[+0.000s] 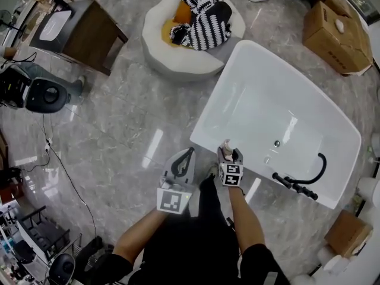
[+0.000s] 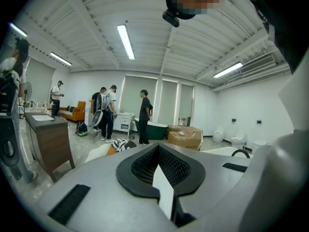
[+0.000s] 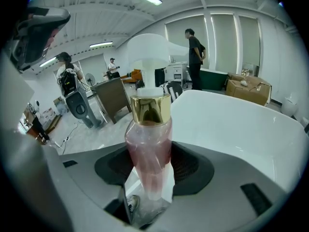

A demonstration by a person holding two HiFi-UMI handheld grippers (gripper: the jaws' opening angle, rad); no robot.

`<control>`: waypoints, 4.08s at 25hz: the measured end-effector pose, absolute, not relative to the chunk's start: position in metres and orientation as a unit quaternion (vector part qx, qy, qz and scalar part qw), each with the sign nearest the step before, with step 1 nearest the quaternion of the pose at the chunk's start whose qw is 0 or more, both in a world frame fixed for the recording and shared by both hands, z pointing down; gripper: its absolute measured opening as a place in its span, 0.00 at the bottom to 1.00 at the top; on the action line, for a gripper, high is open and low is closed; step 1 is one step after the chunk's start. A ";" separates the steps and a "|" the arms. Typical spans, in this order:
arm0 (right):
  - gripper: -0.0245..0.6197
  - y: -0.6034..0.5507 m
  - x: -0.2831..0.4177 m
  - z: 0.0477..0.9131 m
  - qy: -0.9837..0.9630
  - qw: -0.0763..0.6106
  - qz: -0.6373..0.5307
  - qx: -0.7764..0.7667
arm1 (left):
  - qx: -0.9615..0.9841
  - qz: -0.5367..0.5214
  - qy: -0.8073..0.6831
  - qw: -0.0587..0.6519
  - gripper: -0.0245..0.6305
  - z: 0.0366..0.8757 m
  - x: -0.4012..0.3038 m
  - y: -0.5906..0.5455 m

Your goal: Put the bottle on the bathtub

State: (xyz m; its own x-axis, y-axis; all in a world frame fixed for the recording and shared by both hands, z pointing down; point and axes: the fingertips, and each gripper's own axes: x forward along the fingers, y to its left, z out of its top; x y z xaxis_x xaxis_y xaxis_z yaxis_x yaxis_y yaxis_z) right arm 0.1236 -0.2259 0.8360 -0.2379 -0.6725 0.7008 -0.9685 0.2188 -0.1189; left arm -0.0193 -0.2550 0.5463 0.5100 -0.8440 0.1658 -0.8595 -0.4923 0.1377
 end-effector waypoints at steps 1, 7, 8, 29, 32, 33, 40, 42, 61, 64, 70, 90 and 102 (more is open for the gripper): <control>0.39 -0.227 0.123 0.837 -0.735 0.264 0.282 0.558 | 0.862 0.040 -0.494 0.102 0.06 0.547 -0.021 -0.256; 0.39 -0.236 0.120 0.847 -0.733 0.268 0.285 0.557 | 0.858 0.038 -0.502 0.107 0.06 0.551 -0.025 -0.265; 0.39 -0.236 0.120 0.849 -0.732 0.270 0.285 0.557 | 0.857 0.038 -0.502 0.109 0.06 0.553 -0.025 -0.265; 0.38 -0.228 0.121 0.862 -0.719 0.294 0.291 0.559 | 0.859 0.042 -0.496 0.117 0.06 0.561 -0.024 -0.272; 0.39 -0.221 0.117 0.863 -0.718 0.308 0.288 0.554 | 0.859 0.040 -0.496 0.120 0.06 0.560 -0.025 -0.273; 0.39 -0.219 0.115 0.865 -0.717 0.312 0.288 0.553 | 0.859 0.039 -0.496 0.121 0.06 0.559 -0.025 -0.272; 0.39 -0.208 0.109 0.862 -0.716 0.322 0.279 0.552 | 0.862 0.034 -0.491 0.116 0.06 0.557 -0.021 -0.267; 0.38 -0.205 0.108 0.863 -0.716 0.327 0.278 0.551 | 0.862 0.035 -0.491 0.120 0.06 0.558 -0.022 -0.265; 0.39 -0.197 0.102 0.866 -0.706 0.345 0.272 0.556 | 0.866 0.031 -0.488 0.109 0.06 0.553 -0.028 -0.248; 0.39 -0.198 0.101 0.866 -0.705 0.348 0.273 0.554 | 0.865 0.027 -0.489 0.112 0.06 0.551 -0.029 -0.246; 0.40 -0.195 0.101 0.867 -0.703 0.356 0.277 0.550 | 0.866 0.023 -0.488 0.107 0.06 0.546 -0.030 -0.242; 0.44 -0.135 0.093 0.846 -0.684 0.379 0.408 0.471 | 0.865 0.015 -0.490 0.105 0.06 0.521 -0.034 -0.225; 0.39 -0.129 0.103 0.775 -0.692 0.357 0.443 0.445 | 0.867 0.049 -0.483 0.109 0.06 0.500 -0.033 -0.215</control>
State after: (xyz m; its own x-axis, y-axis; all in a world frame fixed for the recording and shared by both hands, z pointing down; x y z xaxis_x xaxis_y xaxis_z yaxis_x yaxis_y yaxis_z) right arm 0.1031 -0.1291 0.7753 -0.3499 -0.2994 0.8877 -0.9315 0.2113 -0.2959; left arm -0.0326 -0.2155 0.5004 0.5286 -0.8272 0.1905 -0.8486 -0.5096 0.1418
